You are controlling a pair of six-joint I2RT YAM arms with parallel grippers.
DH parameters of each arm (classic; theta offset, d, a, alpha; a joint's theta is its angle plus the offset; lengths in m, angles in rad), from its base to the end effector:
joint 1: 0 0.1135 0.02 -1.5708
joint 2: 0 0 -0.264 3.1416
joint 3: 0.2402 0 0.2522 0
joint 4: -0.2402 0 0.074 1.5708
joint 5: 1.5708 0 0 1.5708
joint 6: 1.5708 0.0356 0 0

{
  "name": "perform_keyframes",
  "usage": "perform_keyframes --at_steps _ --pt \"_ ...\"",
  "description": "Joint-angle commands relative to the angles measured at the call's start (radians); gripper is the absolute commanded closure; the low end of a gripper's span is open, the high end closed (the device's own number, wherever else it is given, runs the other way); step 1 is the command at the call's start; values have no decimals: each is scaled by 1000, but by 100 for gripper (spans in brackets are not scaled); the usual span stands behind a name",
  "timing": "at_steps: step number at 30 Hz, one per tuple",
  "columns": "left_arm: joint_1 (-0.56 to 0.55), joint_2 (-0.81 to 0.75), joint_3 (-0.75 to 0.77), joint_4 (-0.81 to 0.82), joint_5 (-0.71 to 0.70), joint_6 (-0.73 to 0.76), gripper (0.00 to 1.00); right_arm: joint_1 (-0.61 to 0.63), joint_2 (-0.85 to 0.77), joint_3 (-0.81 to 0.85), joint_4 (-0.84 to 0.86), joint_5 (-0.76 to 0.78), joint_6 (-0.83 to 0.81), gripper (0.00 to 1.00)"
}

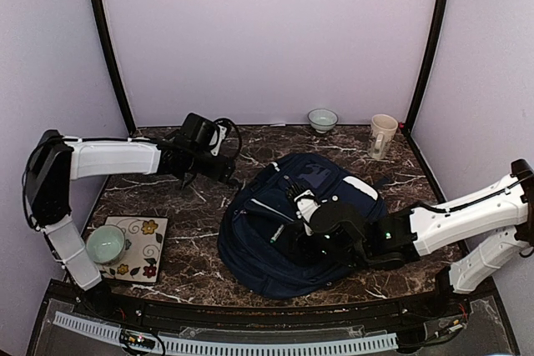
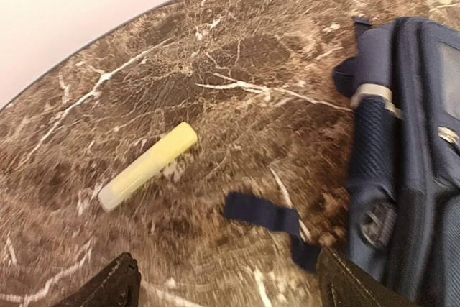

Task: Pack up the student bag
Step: Pick up the pen at the center of the board.

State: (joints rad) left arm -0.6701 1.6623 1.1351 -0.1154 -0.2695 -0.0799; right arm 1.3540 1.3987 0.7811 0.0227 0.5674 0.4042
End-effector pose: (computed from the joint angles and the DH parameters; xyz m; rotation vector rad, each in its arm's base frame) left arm 0.2980 -0.2241 0.2401 0.4935 2.1330 -0.1249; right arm 0.0822 0.2844 0.2224 -0.6620 1.9885 0.4614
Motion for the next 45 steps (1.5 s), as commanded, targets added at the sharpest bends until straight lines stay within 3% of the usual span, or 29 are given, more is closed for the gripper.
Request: perform_keyframes --at_steps 1,12,26,28,30,38,45 --pt "106 172 174 -42 146 84 12 5 21 -16 54 7 22 100" --pt "279 473 541 -181 370 213 13 5 32 -35 59 7 31 100" --pt "331 666 700 -314 429 228 20 5 31 -40 51 6 38 100" --pt "332 663 697 -318 422 217 24 5 32 -40 51 6 39 100" --pt "331 655 698 -328 431 213 36 5 34 -37 47 7 38 100" --pt "322 582 575 -311 413 161 57 5 37 -29 45 11 32 100" --pt "270 449 344 -231 293 68 60 5 39 -24 39 12 31 100"
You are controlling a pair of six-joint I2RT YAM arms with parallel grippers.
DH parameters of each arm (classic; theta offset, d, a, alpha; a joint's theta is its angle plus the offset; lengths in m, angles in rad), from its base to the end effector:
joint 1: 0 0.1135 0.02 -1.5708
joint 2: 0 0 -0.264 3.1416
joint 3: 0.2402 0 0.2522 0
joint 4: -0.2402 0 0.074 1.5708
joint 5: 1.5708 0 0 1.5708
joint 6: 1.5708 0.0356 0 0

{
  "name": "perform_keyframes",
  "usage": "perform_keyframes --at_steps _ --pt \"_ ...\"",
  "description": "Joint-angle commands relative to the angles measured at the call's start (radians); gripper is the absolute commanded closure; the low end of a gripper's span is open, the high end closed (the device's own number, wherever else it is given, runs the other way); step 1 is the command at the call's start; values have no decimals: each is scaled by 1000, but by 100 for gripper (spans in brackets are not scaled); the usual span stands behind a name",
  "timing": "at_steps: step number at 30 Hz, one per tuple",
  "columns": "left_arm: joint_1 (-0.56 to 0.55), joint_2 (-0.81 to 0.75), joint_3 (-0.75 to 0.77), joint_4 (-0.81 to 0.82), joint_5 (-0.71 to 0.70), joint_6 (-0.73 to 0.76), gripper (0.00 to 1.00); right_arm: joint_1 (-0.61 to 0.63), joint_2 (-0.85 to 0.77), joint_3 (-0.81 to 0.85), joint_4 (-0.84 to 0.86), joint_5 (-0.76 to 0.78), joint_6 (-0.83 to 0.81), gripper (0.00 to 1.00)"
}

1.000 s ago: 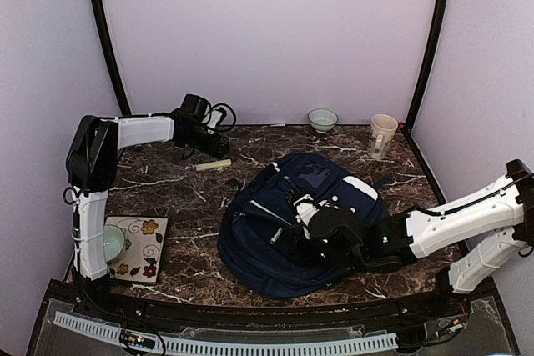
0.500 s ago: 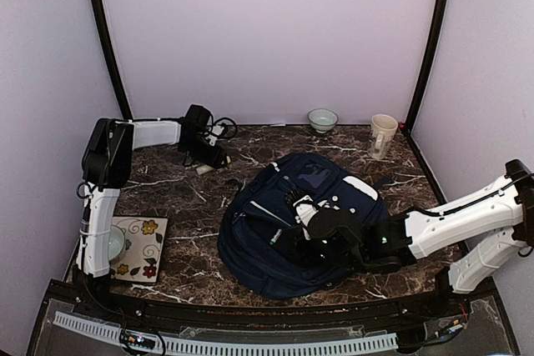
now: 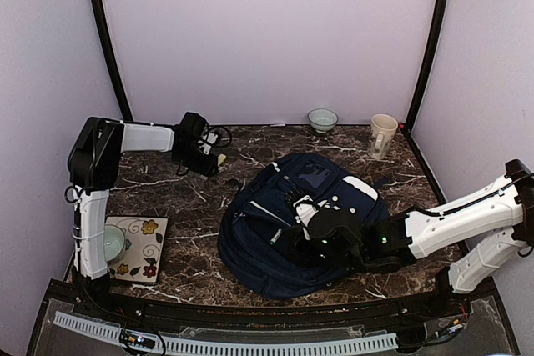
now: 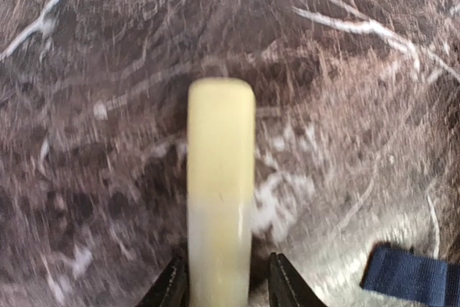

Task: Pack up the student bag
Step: Pick up the pen at the center of the board, then place the pen in the second largest pocket of the bag.

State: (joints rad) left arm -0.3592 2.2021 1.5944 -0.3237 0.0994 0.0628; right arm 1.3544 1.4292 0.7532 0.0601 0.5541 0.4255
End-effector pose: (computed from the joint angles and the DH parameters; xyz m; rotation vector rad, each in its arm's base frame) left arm 0.4448 -0.1708 0.1482 0.5667 2.4481 -0.2464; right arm 0.0820 0.2855 0.2082 -0.6632 2.0124 0.4675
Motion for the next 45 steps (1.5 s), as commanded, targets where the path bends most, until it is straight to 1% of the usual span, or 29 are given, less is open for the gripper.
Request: perform_keyframes --at_steps 1,2,3,4,6,7,8,10,14,19,24,28,31,33,35,37,40,45 --pt "-53 -112 -144 -12 -86 -83 60 5 7 4 3 24 10 100" --pt "-66 -131 -174 2 -102 -88 60 5 7 4 6 23 10 100" --pt "-77 -150 -201 15 -125 -95 63 6 6 2 8 23 10 100" --pt "-86 -165 -226 26 -144 -104 70 5 5 -1 11 25 9 100" --pt "-103 -200 -271 32 -186 -135 87 5 9 -3 17 32 8 100" --pt "-115 -225 -300 37 -216 -158 93 4 12 -1 16 38 5 100" --pt "-140 -262 -333 48 -242 -173 97 3 16 5 13 42 4 100" --pt "-178 -347 -405 72 -267 -205 99 2 25 16 9 54 5 100" --pt "-248 -564 -551 97 -300 -270 100 0 46 34 4 66 6 100" --pt "-400 -785 -683 61 -349 -344 100 -13 76 66 -4 79 17 100" --pt "-589 -940 -738 -15 -425 -427 100 -23 92 118 -32 99 22 100" --pt "-719 -1023 -784 -18 -407 -484 100 -26 94 157 -46 109 13 100" --pt "-805 -1053 -820 20 -364 -497 100 -27 92 184 -59 110 -1 100" --pt "-838 -1050 -853 87 -274 -491 99 -27 86 191 -57 100 -17 100" --pt "-857 -1018 -849 115 -226 -480 99 -28 78 195 -51 88 -31 100" --pt "-873 -984 -831 124 -205 -462 99 -26 65 198 -56 90 -35 100" --pt "-879 -938 -846 187 -144 -445 99 -27 40 203 -63 91 -47 100" --pt "-879 -866 -828 244 -120 -448 100 -24 -4 187 -49 57 -71 100"
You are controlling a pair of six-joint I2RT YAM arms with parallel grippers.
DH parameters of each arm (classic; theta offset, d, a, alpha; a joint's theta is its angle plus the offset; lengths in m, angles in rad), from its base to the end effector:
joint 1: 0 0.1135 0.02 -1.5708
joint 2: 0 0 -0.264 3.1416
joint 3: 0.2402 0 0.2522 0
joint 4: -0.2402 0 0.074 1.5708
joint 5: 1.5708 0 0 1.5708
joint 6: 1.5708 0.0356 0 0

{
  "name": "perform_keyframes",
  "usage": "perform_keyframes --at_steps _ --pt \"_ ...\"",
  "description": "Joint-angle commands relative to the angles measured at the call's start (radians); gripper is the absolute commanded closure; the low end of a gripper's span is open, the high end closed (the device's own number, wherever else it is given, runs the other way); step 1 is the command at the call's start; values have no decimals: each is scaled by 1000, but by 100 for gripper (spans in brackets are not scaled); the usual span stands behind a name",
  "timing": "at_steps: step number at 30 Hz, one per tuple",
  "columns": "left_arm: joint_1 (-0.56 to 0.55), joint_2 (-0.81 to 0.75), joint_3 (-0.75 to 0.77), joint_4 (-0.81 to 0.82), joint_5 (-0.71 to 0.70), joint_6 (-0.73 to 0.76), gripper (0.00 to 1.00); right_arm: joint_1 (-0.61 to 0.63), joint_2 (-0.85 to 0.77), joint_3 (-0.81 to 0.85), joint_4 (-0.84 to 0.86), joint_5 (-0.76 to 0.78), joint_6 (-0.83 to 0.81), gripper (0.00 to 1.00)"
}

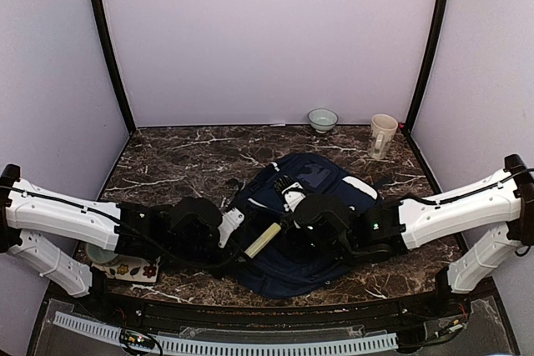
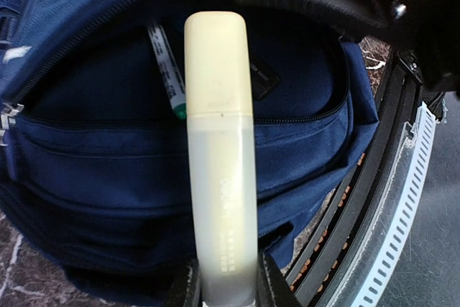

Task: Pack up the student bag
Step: Place the pen in the second largest pocket of the bag.

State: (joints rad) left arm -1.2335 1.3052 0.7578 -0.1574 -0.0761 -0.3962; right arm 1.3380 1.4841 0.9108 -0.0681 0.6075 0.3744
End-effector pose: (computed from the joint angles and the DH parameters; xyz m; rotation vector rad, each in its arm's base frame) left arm 0.0934 -0.2581 0.2210 0.9342 2.2031 -0.7423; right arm 0.0932 0.3049 0.2323 -0.6739 1.9938 0.3602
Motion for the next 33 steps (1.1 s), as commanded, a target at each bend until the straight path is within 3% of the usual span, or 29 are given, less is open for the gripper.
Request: perform_keyframes --at_steps 1,15,22,24,30,33 --pt "-4 46 14 81 69 12 100 -7 -64 31 78 3 -21 100" --pt "22 347 313 -126 -255 -61 100 32 -55 23 89 -47 -50 100" --pt "43 440 424 -116 -360 -104 99 47 -53 3 102 -47 -35 100" --pt "49 436 407 -45 -374 -121 94 47 -54 -10 113 -45 -28 100" --pt "46 361 309 99 -242 -75 50 47 -58 -51 114 -18 2 100" --pt "44 290 270 88 -134 -23 44 47 -66 -82 122 3 17 100"
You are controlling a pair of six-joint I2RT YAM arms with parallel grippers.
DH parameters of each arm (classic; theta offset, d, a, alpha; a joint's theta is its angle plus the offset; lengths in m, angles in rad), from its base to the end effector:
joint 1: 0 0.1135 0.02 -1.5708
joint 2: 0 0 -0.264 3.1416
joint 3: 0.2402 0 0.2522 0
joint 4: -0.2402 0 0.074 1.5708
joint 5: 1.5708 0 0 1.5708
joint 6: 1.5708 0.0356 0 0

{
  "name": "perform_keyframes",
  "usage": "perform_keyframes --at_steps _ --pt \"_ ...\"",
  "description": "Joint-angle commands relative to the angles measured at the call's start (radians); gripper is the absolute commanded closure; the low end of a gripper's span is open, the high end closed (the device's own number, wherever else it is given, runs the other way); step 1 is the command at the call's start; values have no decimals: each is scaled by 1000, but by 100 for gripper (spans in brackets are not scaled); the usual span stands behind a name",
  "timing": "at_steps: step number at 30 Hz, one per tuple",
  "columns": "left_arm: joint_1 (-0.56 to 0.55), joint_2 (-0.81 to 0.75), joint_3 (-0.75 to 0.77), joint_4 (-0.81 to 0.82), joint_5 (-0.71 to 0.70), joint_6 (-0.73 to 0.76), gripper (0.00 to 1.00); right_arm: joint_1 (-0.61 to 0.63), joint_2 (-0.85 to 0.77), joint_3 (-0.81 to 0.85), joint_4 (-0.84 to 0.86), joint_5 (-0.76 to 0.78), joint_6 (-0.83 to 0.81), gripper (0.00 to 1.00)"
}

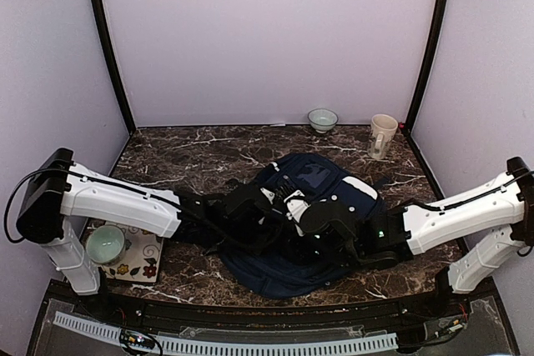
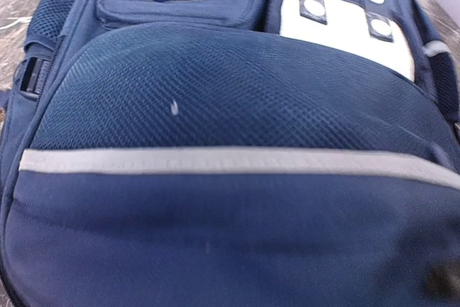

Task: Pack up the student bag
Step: Place the pen in the second largest pocket of the bag, then pick up the second largest pocket of the student bag.

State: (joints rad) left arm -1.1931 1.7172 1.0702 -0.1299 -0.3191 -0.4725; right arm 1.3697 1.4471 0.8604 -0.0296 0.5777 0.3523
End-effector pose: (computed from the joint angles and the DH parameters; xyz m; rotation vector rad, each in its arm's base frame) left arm 0.1457 -0.3370 0.1993 0.6777 2.2468 -0.4727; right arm 0.0808 0.2992 0.2298 -0.7333 1.9708 0.4127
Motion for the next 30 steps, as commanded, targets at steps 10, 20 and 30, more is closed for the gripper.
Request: perform_keyframes --at_steps 10,20,30 --pt "-12 -506 -238 -112 -18 119 33 16 -38 -124 86 32 96 100" --pt "106 -486 -348 55 63 305 38 22 -80 -189 31 -96 136 100" --pt "119 -429 -448 248 189 456 45 28 -70 -205 19 -55 159 100"
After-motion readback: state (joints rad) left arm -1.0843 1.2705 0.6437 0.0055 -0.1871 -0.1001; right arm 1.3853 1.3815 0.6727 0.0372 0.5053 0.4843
